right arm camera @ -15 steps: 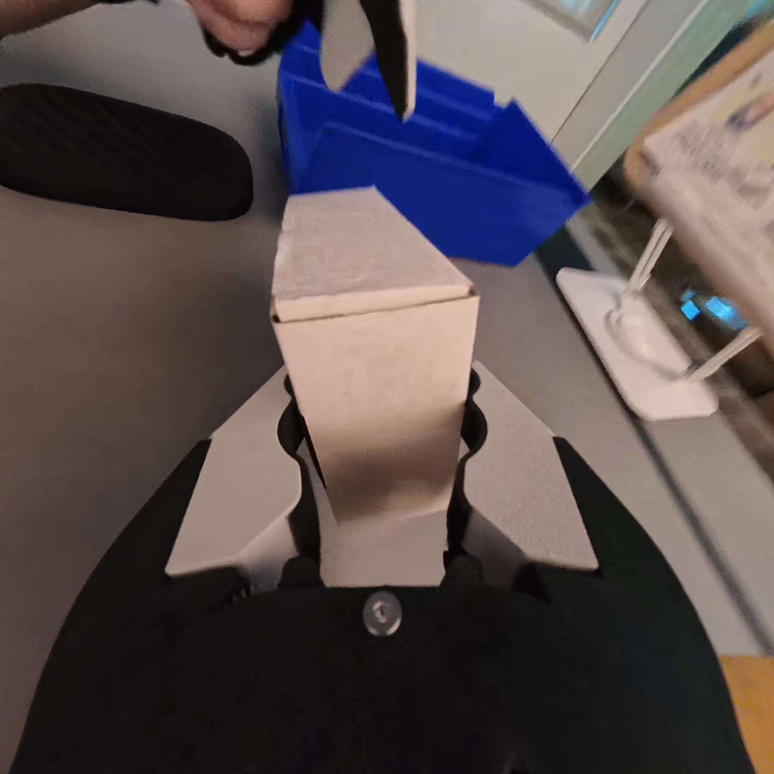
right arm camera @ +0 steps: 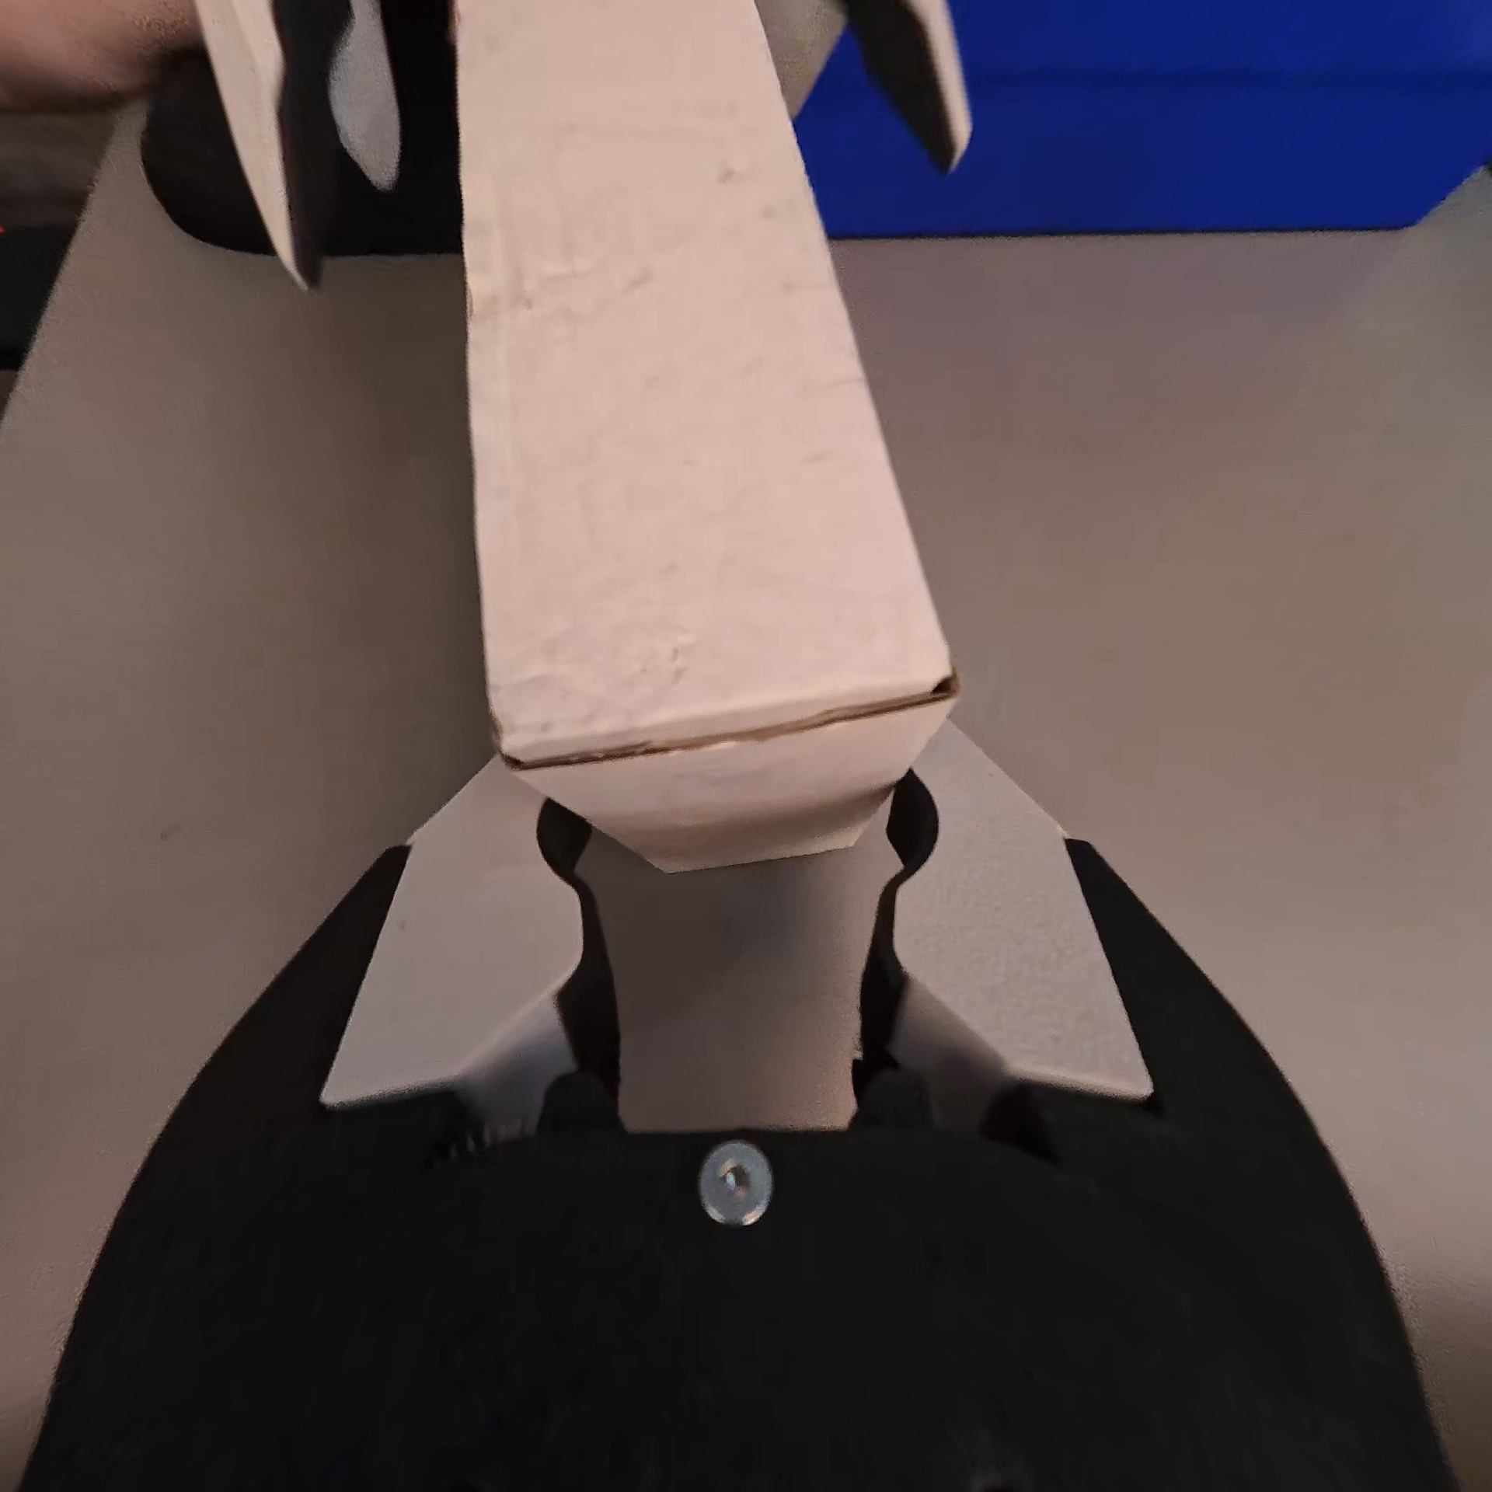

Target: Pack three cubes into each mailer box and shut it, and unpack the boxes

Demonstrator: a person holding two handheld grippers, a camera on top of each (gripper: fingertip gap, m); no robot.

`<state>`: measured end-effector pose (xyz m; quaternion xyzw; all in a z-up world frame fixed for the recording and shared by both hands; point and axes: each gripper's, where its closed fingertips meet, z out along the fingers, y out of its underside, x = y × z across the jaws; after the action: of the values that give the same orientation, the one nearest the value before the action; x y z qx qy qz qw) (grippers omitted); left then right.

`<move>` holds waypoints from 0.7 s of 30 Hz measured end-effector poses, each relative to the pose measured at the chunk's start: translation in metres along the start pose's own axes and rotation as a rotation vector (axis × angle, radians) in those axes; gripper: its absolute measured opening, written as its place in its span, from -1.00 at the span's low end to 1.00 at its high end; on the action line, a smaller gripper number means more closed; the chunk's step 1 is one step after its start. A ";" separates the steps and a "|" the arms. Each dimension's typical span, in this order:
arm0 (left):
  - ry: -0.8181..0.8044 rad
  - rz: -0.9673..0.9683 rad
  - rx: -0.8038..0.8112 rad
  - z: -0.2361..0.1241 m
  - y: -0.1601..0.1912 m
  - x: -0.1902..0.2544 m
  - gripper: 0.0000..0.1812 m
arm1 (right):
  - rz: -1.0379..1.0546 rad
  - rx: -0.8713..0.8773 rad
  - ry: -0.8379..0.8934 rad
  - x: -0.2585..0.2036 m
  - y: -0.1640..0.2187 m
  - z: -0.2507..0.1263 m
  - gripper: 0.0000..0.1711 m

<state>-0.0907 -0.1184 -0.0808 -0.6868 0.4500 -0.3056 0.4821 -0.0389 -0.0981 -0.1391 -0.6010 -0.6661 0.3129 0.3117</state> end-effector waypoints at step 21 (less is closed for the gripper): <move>0.015 -0.037 -0.173 0.016 0.036 -0.003 -0.16 | -0.813 -0.053 0.357 -0.048 -0.135 0.004 -0.74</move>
<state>-0.0898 -0.1145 -0.1200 -0.7317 0.4656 -0.2798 0.4118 -0.1198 -0.1566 -0.0366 -0.3426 -0.7919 0.0391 0.5041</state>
